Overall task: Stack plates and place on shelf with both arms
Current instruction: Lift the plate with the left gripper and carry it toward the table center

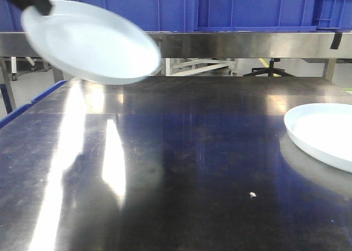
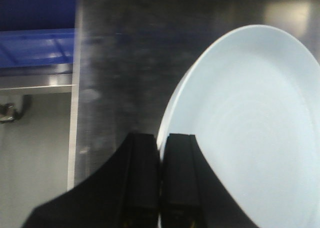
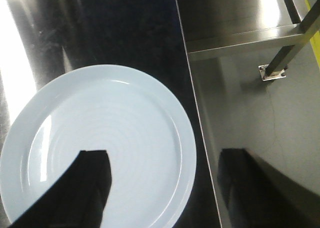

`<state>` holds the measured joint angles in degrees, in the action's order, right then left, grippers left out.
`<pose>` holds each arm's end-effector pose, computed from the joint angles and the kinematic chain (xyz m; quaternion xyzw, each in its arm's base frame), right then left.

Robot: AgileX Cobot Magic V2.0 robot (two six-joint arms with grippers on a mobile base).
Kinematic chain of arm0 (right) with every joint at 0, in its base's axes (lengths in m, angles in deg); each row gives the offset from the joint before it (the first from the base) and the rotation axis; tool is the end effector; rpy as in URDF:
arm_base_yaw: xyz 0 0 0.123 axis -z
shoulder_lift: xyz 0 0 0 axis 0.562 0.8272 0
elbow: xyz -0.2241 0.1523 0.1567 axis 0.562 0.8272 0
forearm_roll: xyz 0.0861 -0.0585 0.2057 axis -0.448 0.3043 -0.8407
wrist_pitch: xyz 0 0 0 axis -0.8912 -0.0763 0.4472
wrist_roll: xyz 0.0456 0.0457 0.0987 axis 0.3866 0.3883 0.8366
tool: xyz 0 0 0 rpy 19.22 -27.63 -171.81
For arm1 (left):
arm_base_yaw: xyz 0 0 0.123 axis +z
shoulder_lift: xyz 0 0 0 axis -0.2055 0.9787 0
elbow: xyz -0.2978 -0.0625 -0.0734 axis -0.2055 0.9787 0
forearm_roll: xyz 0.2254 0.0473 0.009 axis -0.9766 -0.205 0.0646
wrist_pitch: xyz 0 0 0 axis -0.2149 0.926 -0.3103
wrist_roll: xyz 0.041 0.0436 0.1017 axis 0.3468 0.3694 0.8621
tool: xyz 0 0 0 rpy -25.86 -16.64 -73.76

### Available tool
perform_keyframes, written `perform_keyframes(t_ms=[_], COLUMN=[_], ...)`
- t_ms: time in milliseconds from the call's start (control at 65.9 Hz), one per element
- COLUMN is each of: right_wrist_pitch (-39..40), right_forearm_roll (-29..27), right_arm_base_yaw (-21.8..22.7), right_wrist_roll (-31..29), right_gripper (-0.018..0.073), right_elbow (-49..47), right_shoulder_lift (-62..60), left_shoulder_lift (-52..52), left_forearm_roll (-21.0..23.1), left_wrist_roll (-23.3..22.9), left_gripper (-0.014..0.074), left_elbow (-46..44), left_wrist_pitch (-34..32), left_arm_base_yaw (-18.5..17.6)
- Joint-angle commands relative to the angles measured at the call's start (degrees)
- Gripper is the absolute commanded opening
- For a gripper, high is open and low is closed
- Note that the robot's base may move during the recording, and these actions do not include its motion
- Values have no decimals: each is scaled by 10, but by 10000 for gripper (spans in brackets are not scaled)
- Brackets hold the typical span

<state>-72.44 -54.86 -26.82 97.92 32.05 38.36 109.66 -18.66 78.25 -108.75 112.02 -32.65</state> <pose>0.1951 -0.0261 0.3015 0.1437 0.9125 0.0066 0.3830 0.3210 -0.1211 0.3523 0.1028 0.9268 -0.0869 0.3506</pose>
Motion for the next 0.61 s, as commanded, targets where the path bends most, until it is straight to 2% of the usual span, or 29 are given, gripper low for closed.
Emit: perform_keyframes(t_ms=[0,91,258,592], right_wrist_pitch=[30,29,26,26], right_forearm_roll=[2,2,2,2], right_arm_base_yaw=[0,0,0,0], right_wrist_roll=[-5,-5,-5,-5], right_gripper=[559,559,559,559], right_elbow=[-22,-22,-22,-22], right_shoulder_lift=[-8,-8,-8,-8], left_shoulder_lift=[-19,-3,27,93], left_forearm_roll=[12,12,29,53], left_wrist_roll=[-3,-3,-3,-3], left_gripper=[90,90,90,90], left_elbow=[-23,-23,-24,-24], left_wrist_pitch=[-48,-62,-88,-130], left_arm_base_yaw=[-40,-79,-120,-132])
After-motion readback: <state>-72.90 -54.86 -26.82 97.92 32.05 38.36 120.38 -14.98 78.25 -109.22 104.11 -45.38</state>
